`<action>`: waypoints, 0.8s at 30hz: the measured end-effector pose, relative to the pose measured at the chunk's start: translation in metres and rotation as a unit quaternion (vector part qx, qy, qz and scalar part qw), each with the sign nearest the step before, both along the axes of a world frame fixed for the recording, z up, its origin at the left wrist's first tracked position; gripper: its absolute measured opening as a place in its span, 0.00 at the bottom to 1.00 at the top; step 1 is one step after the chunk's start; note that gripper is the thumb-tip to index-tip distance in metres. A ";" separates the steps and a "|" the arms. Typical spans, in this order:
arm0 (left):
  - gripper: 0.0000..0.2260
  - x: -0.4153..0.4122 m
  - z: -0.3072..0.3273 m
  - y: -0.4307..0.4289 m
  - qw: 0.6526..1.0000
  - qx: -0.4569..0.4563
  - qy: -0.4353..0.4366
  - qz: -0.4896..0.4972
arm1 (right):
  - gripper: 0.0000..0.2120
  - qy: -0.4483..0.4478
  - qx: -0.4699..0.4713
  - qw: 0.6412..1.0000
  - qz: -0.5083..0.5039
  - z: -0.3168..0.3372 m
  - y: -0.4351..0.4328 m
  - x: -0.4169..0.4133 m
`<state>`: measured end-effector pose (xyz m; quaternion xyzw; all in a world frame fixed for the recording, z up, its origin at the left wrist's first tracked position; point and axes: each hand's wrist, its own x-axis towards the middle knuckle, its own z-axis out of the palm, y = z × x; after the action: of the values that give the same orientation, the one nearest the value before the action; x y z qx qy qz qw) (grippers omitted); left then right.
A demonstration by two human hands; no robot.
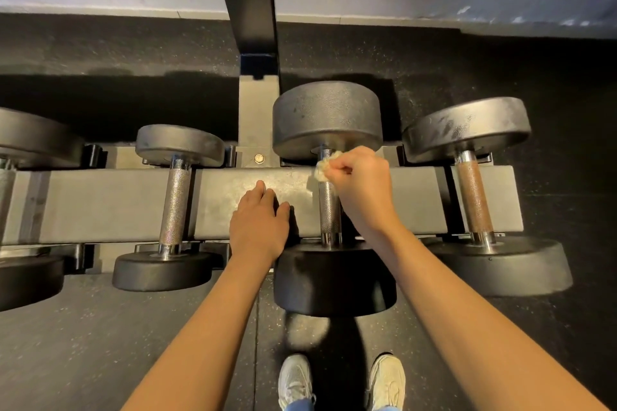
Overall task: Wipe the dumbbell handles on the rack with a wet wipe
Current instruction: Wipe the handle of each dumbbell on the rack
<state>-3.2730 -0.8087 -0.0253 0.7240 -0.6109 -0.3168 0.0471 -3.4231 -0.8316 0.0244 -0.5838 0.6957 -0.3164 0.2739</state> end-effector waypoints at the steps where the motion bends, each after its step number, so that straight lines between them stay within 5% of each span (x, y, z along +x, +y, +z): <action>1: 0.22 0.000 -0.001 0.000 1.000 -0.003 -0.002 0.001 | 0.08 -0.007 -0.005 1.000 -0.018 -0.002 -0.002 0.003; 6: 0.17 0.000 0.002 0.003 0.996 -0.074 0.054 0.014 | 0.08 0.120 0.104 0.983 0.093 0.005 0.022 -0.004; 9: 0.14 -0.003 0.014 0.010 0.978 -0.124 0.165 0.024 | 0.05 -0.010 0.149 0.984 0.096 0.019 0.036 -0.011; 14: 0.11 -0.012 0.038 0.008 0.919 -0.038 0.385 0.069 | 0.08 -0.317 0.136 0.938 -0.031 0.022 0.036 -0.006; 24: 0.09 -0.021 0.055 0.007 0.870 0.009 0.479 0.118 | 0.14 -0.274 0.097 0.955 -0.054 0.011 0.037 0.000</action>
<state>-3.2939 -0.8013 0.0302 0.5506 -0.4202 -0.6224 0.3646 -3.4228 -0.7947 0.0357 -0.4066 0.6518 -0.4094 0.4922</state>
